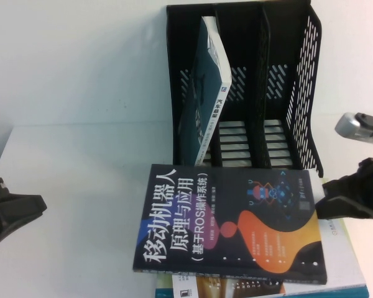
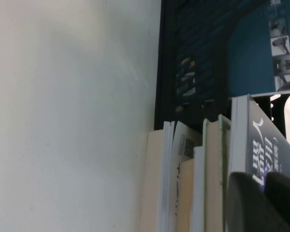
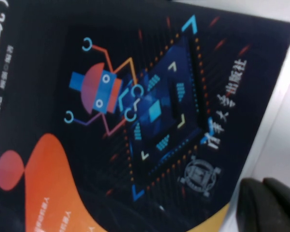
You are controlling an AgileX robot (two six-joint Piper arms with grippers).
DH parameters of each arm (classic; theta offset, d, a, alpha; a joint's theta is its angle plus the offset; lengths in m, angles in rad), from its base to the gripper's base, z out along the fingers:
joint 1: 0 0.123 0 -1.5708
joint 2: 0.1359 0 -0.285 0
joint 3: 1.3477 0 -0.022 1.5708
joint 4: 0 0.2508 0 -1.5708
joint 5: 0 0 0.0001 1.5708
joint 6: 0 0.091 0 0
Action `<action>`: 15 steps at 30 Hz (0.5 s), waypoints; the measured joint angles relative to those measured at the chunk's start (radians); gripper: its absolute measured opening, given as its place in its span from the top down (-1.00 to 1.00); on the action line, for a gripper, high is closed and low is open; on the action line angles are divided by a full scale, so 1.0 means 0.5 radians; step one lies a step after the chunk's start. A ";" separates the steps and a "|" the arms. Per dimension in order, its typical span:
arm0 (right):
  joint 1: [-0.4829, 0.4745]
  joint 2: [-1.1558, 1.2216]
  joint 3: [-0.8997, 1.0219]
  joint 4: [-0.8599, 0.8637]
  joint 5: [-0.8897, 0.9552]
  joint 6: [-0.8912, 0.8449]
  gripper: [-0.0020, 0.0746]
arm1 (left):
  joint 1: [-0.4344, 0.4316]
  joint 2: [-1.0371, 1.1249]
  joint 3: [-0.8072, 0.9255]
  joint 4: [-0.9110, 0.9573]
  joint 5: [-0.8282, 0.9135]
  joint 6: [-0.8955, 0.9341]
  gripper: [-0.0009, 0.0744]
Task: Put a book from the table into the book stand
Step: Push book with right arm
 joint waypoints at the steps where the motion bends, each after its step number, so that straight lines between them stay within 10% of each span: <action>1: 0.029 0.007 -0.004 0.000 -0.019 -0.004 0.96 | 0.000 0.000 0.000 0.000 -0.004 -0.010 0.77; 10: 0.217 0.057 -0.033 0.035 -0.128 -0.033 0.96 | 0.000 0.076 0.000 0.004 0.120 -0.059 -0.36; 15: 0.217 0.057 -0.033 0.035 -0.128 -0.033 0.96 | -0.030 0.299 0.000 -0.093 0.314 0.146 -0.59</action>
